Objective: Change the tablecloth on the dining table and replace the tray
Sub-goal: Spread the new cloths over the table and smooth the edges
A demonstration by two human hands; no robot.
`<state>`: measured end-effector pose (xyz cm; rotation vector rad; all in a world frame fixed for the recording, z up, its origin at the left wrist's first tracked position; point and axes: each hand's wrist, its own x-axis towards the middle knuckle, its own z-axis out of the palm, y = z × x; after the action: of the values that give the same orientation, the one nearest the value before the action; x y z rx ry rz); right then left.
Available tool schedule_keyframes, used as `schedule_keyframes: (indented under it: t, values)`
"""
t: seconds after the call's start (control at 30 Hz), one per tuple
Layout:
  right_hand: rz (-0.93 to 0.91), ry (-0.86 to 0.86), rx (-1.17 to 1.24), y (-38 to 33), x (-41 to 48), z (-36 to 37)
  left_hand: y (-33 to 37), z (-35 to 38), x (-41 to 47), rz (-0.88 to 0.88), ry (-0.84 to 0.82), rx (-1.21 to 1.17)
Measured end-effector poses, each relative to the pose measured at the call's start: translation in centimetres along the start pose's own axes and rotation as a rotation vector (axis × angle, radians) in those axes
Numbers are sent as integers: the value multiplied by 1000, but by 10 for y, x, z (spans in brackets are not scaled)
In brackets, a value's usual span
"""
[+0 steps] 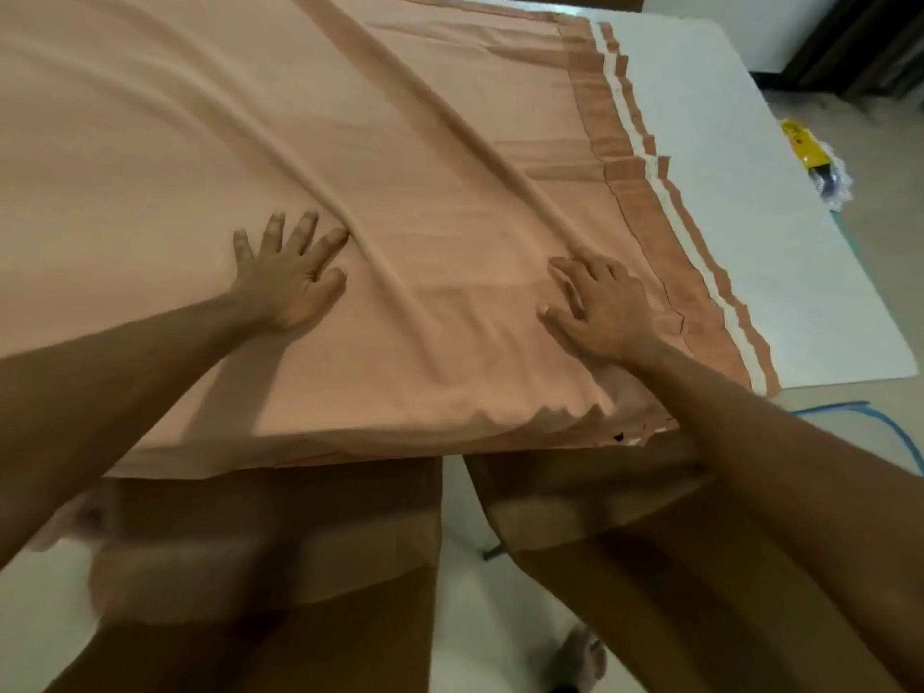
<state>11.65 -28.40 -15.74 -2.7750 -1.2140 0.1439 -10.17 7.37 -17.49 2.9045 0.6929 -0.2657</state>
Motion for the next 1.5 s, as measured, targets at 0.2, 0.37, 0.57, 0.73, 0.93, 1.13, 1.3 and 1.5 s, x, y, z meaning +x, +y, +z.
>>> schedule_keyframes:
  t: [0.2, 0.37, 0.57, 0.73, 0.93, 1.13, 1.3, 1.5]
  values:
    - [-156, -157, 17, 93, 39, -4, 101, 11, -14, -203, 2, -49]
    - [-246, -92, 76, 144, 34, -1, 244, 30, -9, -207, 51, -117]
    - [-296, -64, 74, 200, 28, -2, 396, 40, 24, -204, 65, -142]
    - [-312, -15, 77, 245, 26, -1, 459, 45, 42, -245, 125, -118]
    - [-318, 4, 36, 283, 16, -3, 495, 47, 40, -204, 173, -143]
    - [-292, 40, 37, 282, 17, -4, 497, 45, 42, -195, 188, -173]
    - [-241, 156, 242, 263, 42, -20, 496, 44, 42, -193, 210, -164]
    - [-363, 328, 398, 248, 154, -47, 495, 39, 58, -242, 367, -141]
